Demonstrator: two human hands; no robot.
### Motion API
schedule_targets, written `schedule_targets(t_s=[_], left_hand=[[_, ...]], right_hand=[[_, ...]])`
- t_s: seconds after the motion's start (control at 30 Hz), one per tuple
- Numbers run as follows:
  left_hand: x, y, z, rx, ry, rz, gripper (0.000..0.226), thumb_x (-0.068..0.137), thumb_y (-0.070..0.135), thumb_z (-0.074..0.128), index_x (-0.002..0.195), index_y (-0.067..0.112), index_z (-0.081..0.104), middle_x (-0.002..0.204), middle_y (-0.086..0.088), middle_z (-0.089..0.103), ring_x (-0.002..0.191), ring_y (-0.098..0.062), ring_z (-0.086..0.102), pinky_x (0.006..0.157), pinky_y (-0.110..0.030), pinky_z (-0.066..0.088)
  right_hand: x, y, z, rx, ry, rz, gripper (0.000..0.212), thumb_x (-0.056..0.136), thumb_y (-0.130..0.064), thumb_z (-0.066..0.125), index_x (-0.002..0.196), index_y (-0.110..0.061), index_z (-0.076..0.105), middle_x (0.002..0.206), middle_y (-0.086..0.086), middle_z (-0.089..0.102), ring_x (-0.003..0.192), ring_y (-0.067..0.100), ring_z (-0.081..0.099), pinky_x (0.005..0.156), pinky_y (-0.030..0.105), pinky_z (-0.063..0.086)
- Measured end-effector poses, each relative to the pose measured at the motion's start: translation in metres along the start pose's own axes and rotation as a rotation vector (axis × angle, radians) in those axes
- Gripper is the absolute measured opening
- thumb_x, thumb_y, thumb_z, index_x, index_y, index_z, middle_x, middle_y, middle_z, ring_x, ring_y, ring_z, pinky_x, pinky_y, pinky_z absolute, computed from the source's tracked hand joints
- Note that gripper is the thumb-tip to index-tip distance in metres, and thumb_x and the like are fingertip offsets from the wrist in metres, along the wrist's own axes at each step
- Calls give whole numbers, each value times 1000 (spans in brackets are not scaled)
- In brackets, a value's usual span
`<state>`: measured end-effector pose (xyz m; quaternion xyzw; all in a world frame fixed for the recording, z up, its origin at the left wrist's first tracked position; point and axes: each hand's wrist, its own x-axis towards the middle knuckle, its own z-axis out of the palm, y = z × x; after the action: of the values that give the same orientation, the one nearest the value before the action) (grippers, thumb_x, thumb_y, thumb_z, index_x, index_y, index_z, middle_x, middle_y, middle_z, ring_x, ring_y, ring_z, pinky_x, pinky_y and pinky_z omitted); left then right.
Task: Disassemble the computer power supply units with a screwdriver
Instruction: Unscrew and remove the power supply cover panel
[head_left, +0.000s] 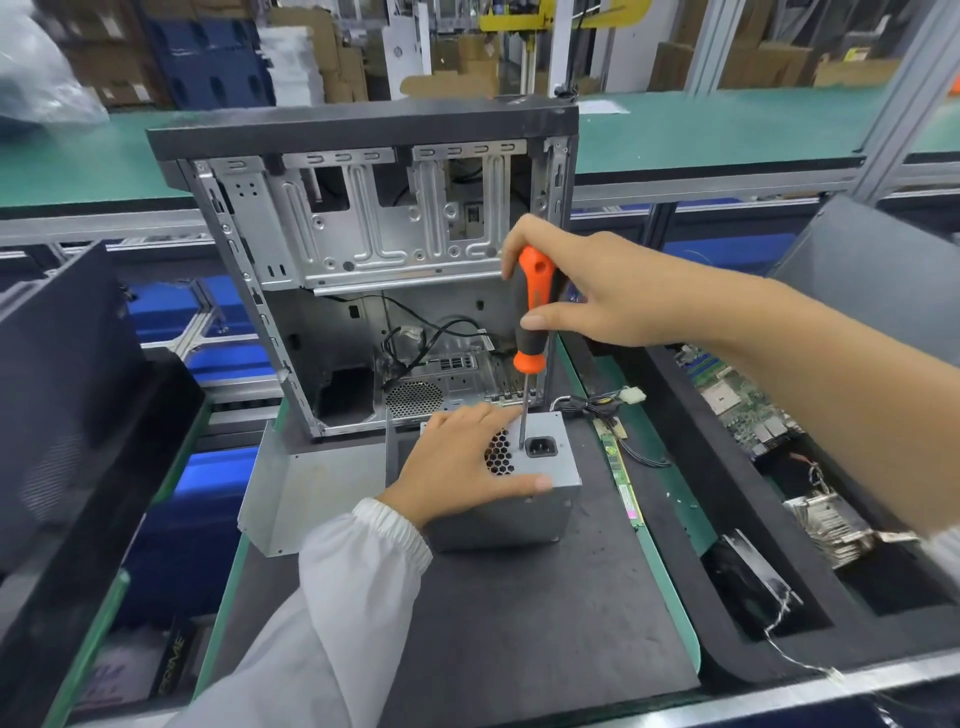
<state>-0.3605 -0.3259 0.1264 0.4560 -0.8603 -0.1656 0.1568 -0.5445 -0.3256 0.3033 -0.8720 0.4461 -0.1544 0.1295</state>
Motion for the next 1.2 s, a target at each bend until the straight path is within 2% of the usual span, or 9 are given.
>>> schedule_targets(t_s=[0.17,0.33,0.53,0.7,0.83,0.93,1.03,1.1,1.2], left_hand=[[9,1,-23,-739,138,80,20,94,27,62,111,24,74,121,10,64,122,-8,54,103,-29,40],[16,11,-10,-869,285,23,12,91,5,65,88,8,76,87,-3,73,88,-12,68,83,-21,50],[18,10,-5,-897,290,47,13,91,4,64,87,7,76,83,4,72,83,-5,65,79,-15,48],[18,6,-6,-986,192,45,15,95,8,60,98,9,74,90,0,74,90,-13,67,84,-20,49],[18,2,-7,-1026,150,79,22,99,9,54,111,10,72,97,-4,74,100,-15,66,91,-21,47],[18,1,-7,-1031,144,92,20,97,11,56,101,10,76,95,-6,74,100,-15,67,91,-21,47],[19,0,-7,-1013,157,81,20,96,12,58,91,14,77,93,-5,76,96,-12,68,89,-16,46],[19,1,-7,-1004,165,77,21,96,10,58,89,14,77,92,-5,76,94,-10,69,87,-15,46],[19,2,-7,-1010,162,75,21,97,8,57,89,12,77,91,-4,76,89,-7,69,83,-13,47]], right_hand=[[14,-1,-8,-58,-149,-30,29,91,-30,62,108,-35,39,75,-1,59,55,-2,48,54,20,34],[24,-12,-2,-278,72,4,52,86,-71,34,84,-22,50,62,-5,49,57,5,46,52,26,34],[29,-23,-4,-793,179,93,65,90,-70,25,59,-13,33,57,2,35,48,18,33,45,27,20],[28,-19,-16,-633,-75,67,39,98,-54,32,93,-16,42,66,0,38,58,19,40,50,32,28],[28,-16,-32,-413,-332,5,13,98,-39,47,105,-29,43,92,2,57,87,26,56,77,42,45],[31,-19,-38,-354,-433,-48,24,95,-24,57,117,-31,50,114,-3,55,101,25,56,90,47,44],[30,-24,-41,-337,-401,10,29,91,-47,57,114,-31,55,86,-10,60,78,18,68,81,42,52],[29,-29,-41,-334,-295,121,57,82,-72,46,94,-18,61,61,-5,64,49,12,66,63,32,54],[36,-29,-32,-535,-230,154,72,85,-75,30,68,-9,52,46,5,61,41,15,62,53,27,48]])
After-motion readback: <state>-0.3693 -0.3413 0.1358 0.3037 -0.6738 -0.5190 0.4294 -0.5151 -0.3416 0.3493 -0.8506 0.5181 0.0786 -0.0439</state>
